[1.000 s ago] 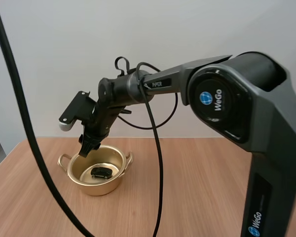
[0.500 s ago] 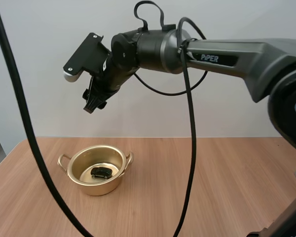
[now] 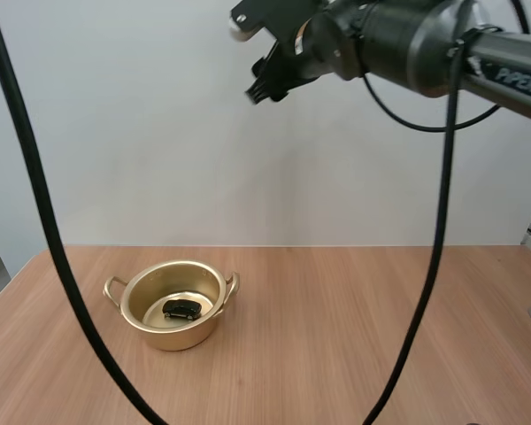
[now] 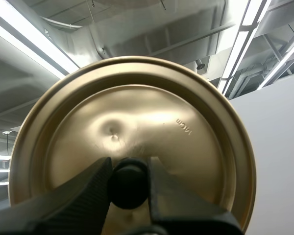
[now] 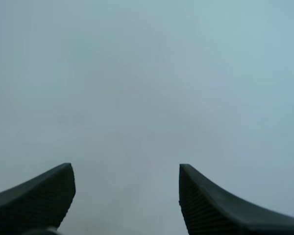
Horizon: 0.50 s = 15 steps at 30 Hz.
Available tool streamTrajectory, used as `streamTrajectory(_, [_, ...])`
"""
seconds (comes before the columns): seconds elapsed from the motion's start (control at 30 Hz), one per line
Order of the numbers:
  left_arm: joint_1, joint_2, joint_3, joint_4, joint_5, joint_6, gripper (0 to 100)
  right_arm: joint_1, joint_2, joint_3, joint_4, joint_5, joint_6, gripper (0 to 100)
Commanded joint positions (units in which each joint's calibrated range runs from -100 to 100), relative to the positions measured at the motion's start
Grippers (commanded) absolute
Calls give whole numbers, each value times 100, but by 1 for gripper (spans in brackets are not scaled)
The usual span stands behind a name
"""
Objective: Open the pot, put the car inside, and close it
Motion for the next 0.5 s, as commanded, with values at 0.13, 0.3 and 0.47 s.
streamTrajectory(0.13, [0, 4, 3, -38, 121, 5, 0, -752, -852, -1, 476, -201, 774, 100])
streamTrajectory(0.3, [0, 4, 3, -38, 176, -17, 0, -814, -1385, -1, 823, -88, 774, 100])
streamTrajectory(0.47, [0, 4, 3, -38, 176, -28, 0, -814, -1862, -1, 1214, 336, 774, 100])
